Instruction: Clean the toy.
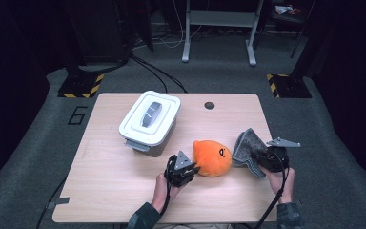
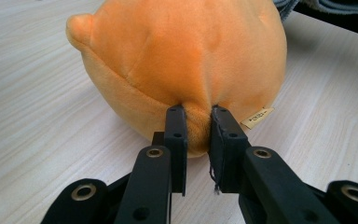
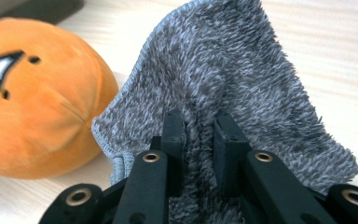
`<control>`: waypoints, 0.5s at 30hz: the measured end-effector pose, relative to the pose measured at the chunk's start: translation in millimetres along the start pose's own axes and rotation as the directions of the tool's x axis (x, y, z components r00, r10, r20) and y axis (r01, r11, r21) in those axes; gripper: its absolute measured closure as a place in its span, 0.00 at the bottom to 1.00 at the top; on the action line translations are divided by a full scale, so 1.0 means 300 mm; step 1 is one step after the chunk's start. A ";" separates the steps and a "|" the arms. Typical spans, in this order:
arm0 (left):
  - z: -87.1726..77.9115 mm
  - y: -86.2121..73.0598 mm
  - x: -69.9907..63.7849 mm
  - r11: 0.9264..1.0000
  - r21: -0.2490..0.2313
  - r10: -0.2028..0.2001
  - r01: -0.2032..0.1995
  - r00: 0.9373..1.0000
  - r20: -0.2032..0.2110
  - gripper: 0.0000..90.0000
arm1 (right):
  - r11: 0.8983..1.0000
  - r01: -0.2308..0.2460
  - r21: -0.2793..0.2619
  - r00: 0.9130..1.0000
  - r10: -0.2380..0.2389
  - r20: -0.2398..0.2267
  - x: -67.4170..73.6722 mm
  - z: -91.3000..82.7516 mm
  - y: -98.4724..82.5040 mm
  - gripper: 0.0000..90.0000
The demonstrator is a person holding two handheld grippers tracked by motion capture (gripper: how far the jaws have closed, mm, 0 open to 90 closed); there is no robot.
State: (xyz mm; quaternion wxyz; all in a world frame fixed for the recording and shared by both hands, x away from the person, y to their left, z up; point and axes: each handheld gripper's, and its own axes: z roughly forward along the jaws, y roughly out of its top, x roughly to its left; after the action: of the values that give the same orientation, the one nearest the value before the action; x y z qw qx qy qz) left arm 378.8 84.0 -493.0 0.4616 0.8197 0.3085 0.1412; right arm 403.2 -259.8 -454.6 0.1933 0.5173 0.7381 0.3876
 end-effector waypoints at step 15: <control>-0.003 0.004 0.003 1.000 0.012 0.017 -0.017 1.000 -0.001 0.87 | 0.994 0.092 -0.056 0.992 -0.096 -0.079 0.129 -0.049 0.164 0.85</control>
State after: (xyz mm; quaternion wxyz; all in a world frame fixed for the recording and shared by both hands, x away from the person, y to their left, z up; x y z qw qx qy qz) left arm 379.4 84.6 -491.6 0.4553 0.8249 0.3028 0.1436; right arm 408.3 -222.0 -403.1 0.1946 0.4606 0.7584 0.4180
